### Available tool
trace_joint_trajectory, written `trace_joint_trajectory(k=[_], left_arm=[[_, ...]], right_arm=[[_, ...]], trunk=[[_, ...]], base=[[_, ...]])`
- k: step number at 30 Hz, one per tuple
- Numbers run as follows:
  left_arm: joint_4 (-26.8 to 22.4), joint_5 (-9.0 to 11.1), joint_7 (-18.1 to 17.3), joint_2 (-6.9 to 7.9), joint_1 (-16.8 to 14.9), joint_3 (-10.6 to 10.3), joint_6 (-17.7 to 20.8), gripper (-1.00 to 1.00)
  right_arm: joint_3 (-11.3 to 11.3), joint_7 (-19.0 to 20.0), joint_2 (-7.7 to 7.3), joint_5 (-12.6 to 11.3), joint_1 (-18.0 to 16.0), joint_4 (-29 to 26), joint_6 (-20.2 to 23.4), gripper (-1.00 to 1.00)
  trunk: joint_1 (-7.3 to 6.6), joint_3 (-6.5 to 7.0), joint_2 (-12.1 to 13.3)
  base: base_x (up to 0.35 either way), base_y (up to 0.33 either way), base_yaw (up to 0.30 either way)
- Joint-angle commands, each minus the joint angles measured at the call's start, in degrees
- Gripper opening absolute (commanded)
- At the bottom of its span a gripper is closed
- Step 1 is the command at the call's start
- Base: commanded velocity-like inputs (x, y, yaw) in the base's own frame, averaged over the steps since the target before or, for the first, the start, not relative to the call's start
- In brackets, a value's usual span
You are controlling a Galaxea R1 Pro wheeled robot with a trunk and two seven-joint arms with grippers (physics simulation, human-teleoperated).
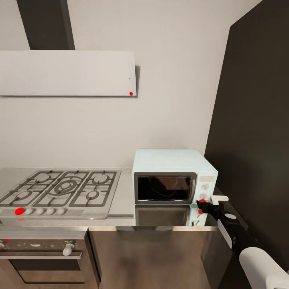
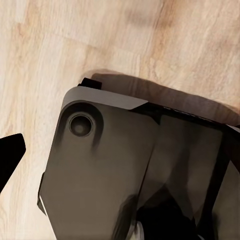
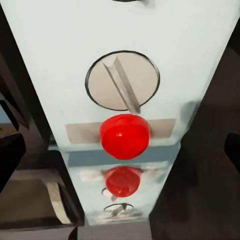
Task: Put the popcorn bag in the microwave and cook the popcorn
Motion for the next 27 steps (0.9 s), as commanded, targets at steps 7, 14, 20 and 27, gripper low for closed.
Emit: trace_joint_trajectory(k=[7, 14, 20, 27], left_arm=[[0.03, 0.21, 0.14, -0.05, -0.04, 0.06, -0.19, 1.00], [0.03, 0.21, 0.14, -0.02, -0.06, 0.09, -0.19, 1.00], [0.03, 0.21, 0.14, -0.02, -0.06, 0.11, -0.19, 1.00], [0.03, 0.21, 0.14, -0.02, -0.04, 0.11, -0.19, 1.00]], right_arm=[[-0.21, 0.43, 0.00, 0.20, -0.01, -0.02, 0.17, 1.00], [-0.11, 0.37, 0.08, 0.38, -0.05, -0.02, 0.22, -1.00], [0.02, 0.29, 0.30, 0.44, -0.04, -0.02, 0.19, -1.00], [0.13, -0.47, 0.60, 0.00, -0.02, 0.08, 0.42, -1.00]], trunk=[[0.03, -0.12, -0.11], [0.03, -0.12, -0.11], [0.03, -0.12, -0.11], [0.03, -0.12, -0.11]], base=[[-0.104, -0.077, 0.000], [-0.007, -0.005, 0.000], [0.000, 0.000, 0.000], [0.000, 0.000, 0.000]])
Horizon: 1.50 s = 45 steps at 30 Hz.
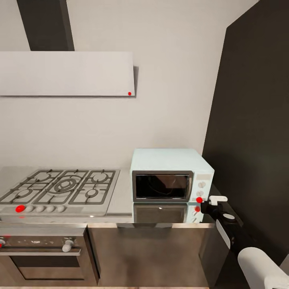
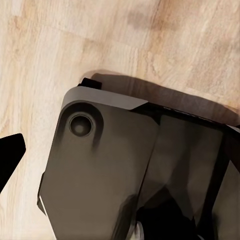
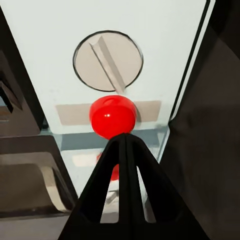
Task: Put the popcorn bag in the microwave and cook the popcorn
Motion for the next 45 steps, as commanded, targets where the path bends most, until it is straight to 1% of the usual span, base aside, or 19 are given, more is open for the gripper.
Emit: trace_joint_trajectory(k=[1, 4, 7, 14, 26, 34, 45], left_arm=[[0.03, 0.21, 0.14, -0.02, -0.07, 0.05, -0.19, 1.00], [0.03, 0.21, 0.14, -0.02, -0.07, 0.05, -0.19, 1.00], [0.03, 0.21, 0.14, -0.02, -0.01, 0.03, -0.19, 1.00], [0.03, 0.21, 0.14, -0.02, -0.05, 0.03, -0.19, 1.00], [0.03, 0.21, 0.14, 0.07, -0.05, 0.05, -0.19, 1.00], [0.03, 0.29, 0.14, 0.07, -0.07, 0.06, -0.19, 1.00], [0.03, 0.21, 0.14, -0.01, -0.03, 0.03, -0.19, 1.00]], right_arm=[[-0.23, 0.43, 0.07, -0.03, -0.05, 1.11, 0.10, -1.00], [-0.20, 0.54, 0.11, 0.22, -0.02, 3.18, -1.58, -1.00], [-0.20, 0.73, 0.06, 0.22, -0.03, 3.51, -2.11, -1.00], [-0.27, 0.86, -0.13, 0.22, -0.03, 3.58, -2.21, -1.00], [-0.20, 0.87, 0.08, 0.04, -0.03, 3.67, -2.38, -1.00], [-0.22, 0.87, -0.37, 0.31, -0.02, 4.97, -2.41, -1.00], [-0.22, 0.95, -0.47, 0.44, -0.04, 5.01, -2.39, -1.00]], trunk=[[0.03, -0.12, -0.10], [0.03, -0.12, -0.10], [0.03, -0.12, -0.10], [0.03, -0.12, -0.10], [0.03, -0.12, -0.10], [0.03, -0.12, -0.10], [0.03, -0.12, -0.10]], base=[[0.000, 0.000, 0.000], [0.000, 0.000, 0.000], [0.000, 0.000, 0.000], [0.020, 0.000, 0.000], [0.167, 0.000, 0.000], [0.122, 0.000, 0.000], [0.001, 0.000, 0.000]])
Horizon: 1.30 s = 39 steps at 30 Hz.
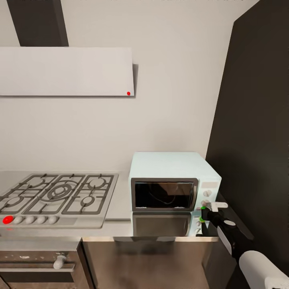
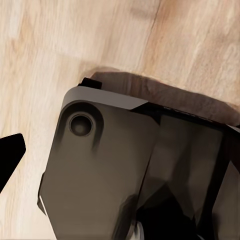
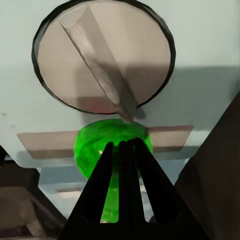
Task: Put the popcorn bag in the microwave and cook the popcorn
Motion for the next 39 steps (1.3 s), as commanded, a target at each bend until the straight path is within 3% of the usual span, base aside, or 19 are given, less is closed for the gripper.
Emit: trace_joint_trajectory(k=[1, 11, 17, 19, 21, 23, 26, 31, 34, 37, 39], left_arm=[[0.05, 0.23, 0.14, -0.03, -0.07, 0.06, -0.20, 1.00], [0.05, 0.30, 0.23, -0.04, -0.07, 0.07, -0.20, 1.00], [0.05, 0.30, 0.23, -0.04, -0.08, 0.04, -0.20, 1.00], [0.05, 0.30, 0.23, -0.04, -0.08, 0.06, -0.18, 1.00], [0.05, 0.30, 0.23, -0.06, -0.08, 0.06, -0.19, 1.00], [0.05, 0.30, 0.23, -0.04, -0.09, 0.06, -0.20, 1.00], [0.05, 0.30, 0.23, -0.05, -0.08, 0.06, -0.20, 1.00], [0.05, 0.30, 0.23, -0.04, -0.05, 0.07, -0.20, 1.00], [0.05, 0.30, 0.23, -0.04, -0.06, 0.07, -0.20, 1.00], [0.05, 0.30, 0.23, -0.04, -0.08, 0.05, -0.20, 1.00], [0.05, 0.30, 0.23, -0.04, -0.08, 0.06, -0.20, 1.00]], right_arm=[[-0.40, 0.46, 0.04, 0.00, -0.25, -0.47, 0.26, -1.00], [-0.21, 0.72, 0.02, 0.80, -0.26, -3.82, 2.90, -1.00], [0.13, 2.56, 0.16, 0.58, -0.21, -15.17, 18.14, -1.00], [-0.05, 5.23, 0.23, 0.49, -0.27, -23.59, 25.26, -1.00], [-0.19, 5.91, 0.53, 0.33, 0.15, -31.18, 29.71, -1.00], [-0.28, 6.15, 0.69, 0.12, 2.85, -37.06, 32.70, -1.00], [-0.30, 6.22, 0.82, -0.10, 5.12, -39.31, 33.85, -1.00], [-0.26, 6.20, 1.14, -0.40, 5.39, -38.27, 33.91, -1.00], [-0.24, 5.96, 1.22, -0.47, 5.40, -32.97, 33.24, -1.00], [-0.22, 6.00, 1.26, -0.45, 5.40, -21.43, 31.80, -1.00], [-0.10, 6.10, 1.33, -0.10, 5.40, -10.20, 26.09, -1.00]], trunk=[[0.02, -0.10, -0.10], [0.02, -0.10, -0.10], [0.02, -0.10, -0.10], [0.02, -0.10, -0.10], [0.02, -0.10, -0.10], [0.02, -0.10, -0.10], [0.02, -0.10, -0.10], [0.02, -0.10, -0.10], [0.02, -0.10, -0.10], [0.02, -0.10, -0.10], [0.02, -0.10, -0.10]], base=[[-0.191, 0.000, 0.000], [-0.329, 0.000, 0.000], [-0.345, 0.000, 0.000], [-0.345, 0.000, 0.000], [-0.342, 0.000, 0.000], [-0.341, 0.000, 0.000], [-0.340, 0.000, 0.000], [-0.340, 0.000, 0.000], [-0.339, 0.000, 0.000], [-0.339, 0.000, 0.000], [-0.337, 0.000, 0.000]])
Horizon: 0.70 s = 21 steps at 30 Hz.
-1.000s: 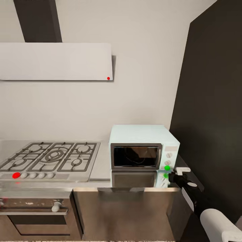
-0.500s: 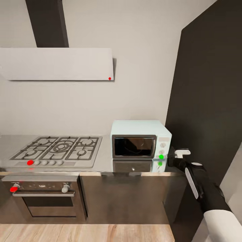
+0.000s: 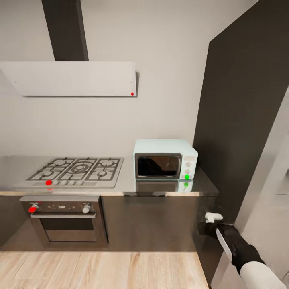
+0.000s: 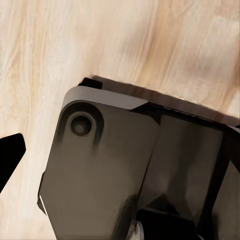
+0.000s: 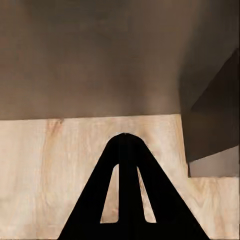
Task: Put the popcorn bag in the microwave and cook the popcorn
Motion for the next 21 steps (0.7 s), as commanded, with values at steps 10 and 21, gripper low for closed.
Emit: trace_joint_trajectory(k=[10, 21], left_arm=[[0.04, 0.23, 0.14, -0.02, -0.04, 0.05, -0.20, 1.00], [0.04, 0.20, 0.06, 1.49, -0.04, -0.04, -0.11, 1.00]], right_arm=[[0.07, -1.00, -0.34, 0.24, 5.37, 40.55, -30.73, -1.00], [0.17, -1.40, -0.42, 2.04, 21.37, 40.98, -34.11, -1.00]], trunk=[[-0.01, -0.11, -0.12], [-0.01, -0.11, -0.12]], base=[[-0.250, 0.000, 0.000], [-0.005, 0.000, 0.000]])
